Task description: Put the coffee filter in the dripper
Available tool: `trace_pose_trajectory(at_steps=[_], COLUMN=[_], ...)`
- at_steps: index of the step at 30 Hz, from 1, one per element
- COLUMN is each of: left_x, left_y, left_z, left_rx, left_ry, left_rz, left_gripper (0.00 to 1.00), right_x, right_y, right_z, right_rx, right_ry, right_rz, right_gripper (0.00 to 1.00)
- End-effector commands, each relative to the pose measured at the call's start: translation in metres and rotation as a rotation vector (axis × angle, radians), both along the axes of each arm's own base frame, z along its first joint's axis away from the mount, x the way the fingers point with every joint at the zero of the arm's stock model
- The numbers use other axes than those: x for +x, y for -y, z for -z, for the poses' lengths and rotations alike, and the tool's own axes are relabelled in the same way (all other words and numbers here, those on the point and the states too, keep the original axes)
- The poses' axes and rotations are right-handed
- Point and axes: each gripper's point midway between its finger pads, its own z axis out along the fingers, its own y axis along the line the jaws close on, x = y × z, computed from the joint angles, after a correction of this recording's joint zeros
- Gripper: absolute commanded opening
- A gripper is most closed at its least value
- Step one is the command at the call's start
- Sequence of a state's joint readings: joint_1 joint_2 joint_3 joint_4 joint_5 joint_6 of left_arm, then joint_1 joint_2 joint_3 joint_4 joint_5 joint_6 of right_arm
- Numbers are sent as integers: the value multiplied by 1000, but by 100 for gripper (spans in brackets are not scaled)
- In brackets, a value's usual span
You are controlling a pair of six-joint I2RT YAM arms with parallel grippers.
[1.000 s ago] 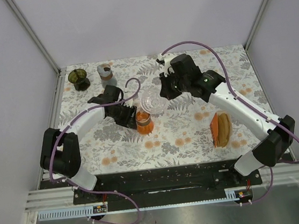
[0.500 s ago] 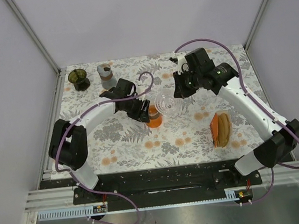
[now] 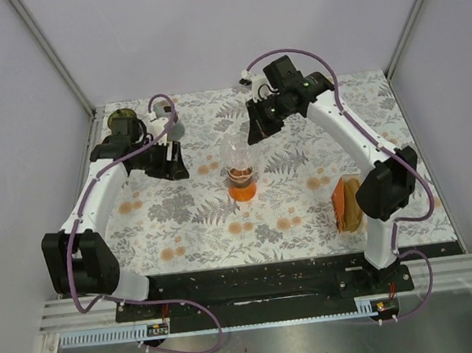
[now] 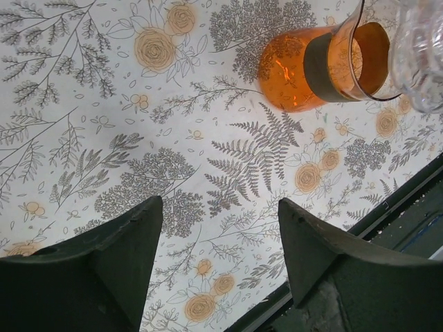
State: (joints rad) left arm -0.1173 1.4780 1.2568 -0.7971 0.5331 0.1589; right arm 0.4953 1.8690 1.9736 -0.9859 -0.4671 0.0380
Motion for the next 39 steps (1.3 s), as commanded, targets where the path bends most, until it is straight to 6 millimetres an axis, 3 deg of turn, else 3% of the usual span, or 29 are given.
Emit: trace_pose_trajectory(at_steps=[1, 11, 23, 31, 34, 39], left_x=[-7, -8, -8, -9, -9, -9], left_y=[-9, -10, -11, -11, -11, -13], left_z=[-14, -13, -12, -11, -11, -11], left_rx=[-9, -10, -4, -2, -2, 3], left_ry=[54, 59, 59, 59, 60, 62], left_rz=[-11, -19, -21, -19, -21, -23], left_gripper=[72, 75, 75, 75, 75, 75], right_x=[-13, -7, 3, 4, 9, 5], right_y=[-7, -12, -23, -19, -14, -18], right_z=[-13, 16, 19, 24, 30, 22], right_rx=[51, 25, 5, -35, -70, -38], right_ry=[-53, -115, -84, -103, -102, -101], right_rz=[-58, -51, -44, -40, -10, -31], right_gripper=[0, 0, 0, 0, 14, 35])
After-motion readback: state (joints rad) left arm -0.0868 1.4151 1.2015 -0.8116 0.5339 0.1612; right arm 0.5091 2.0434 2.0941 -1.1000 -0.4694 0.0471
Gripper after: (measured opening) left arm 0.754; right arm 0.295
